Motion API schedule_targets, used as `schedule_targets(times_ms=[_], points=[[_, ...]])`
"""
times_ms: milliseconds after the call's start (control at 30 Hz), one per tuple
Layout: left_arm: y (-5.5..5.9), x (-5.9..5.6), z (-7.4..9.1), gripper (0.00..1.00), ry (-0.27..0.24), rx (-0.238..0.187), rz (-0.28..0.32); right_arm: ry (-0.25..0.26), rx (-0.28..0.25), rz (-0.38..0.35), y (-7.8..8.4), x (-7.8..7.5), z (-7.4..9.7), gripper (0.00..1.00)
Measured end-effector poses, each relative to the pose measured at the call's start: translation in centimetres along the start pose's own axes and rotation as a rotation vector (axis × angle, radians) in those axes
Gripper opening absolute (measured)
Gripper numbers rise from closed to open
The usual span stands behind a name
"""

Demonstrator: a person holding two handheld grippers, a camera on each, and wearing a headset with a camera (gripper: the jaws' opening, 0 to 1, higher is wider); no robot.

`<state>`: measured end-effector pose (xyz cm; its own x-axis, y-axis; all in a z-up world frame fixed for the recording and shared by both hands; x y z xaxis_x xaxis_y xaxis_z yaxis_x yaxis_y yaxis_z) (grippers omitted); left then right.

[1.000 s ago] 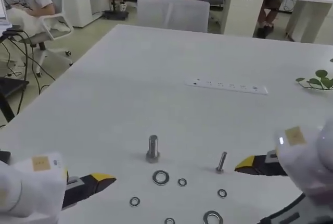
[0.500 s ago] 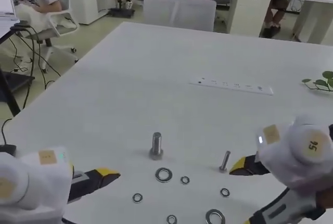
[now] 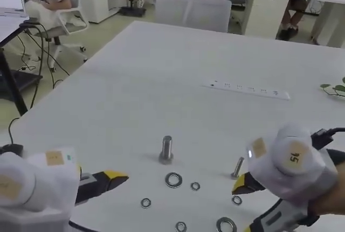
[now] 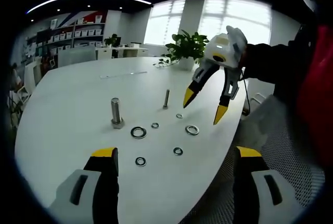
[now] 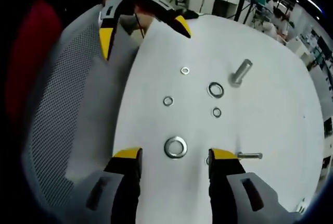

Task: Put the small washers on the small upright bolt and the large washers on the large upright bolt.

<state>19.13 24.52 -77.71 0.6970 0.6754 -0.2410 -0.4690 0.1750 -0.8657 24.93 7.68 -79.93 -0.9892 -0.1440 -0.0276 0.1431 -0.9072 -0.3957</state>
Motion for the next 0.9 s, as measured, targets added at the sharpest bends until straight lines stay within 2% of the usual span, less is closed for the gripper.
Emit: schedule_targets(times_ms=[267, 567, 900], points=[[0.1, 0.2, 0.0, 0.91, 0.002, 0.001, -0.002, -0.029, 0.034, -0.001, 0.1, 0.0, -1.1, 0.44], [0.2, 0.3, 0.0, 0.91, 0.003, -0.003, -0.001, -0.029, 0.082, 0.029, 0.1, -0.2, -2.2, 0.38], [0.2, 0.3, 0.0, 0.91, 0.006, 0.000, 0.000, -0.038, 0.109, 0.038, 0.4, -0.2, -2.9, 0.33]])
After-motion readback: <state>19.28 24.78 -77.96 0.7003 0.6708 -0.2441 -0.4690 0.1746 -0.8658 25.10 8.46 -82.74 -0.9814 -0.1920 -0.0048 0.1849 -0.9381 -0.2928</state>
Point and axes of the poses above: the centre of the closed fingertips' face, and the gripper's own axes: z roughly backward along the fingers, x roughly to its left, y roughly out of its underside, the point moved 4 cm from there along z, roughly backward along the fingers, and after that the axes turned 2 degrees about z, right-handed, at the moved point
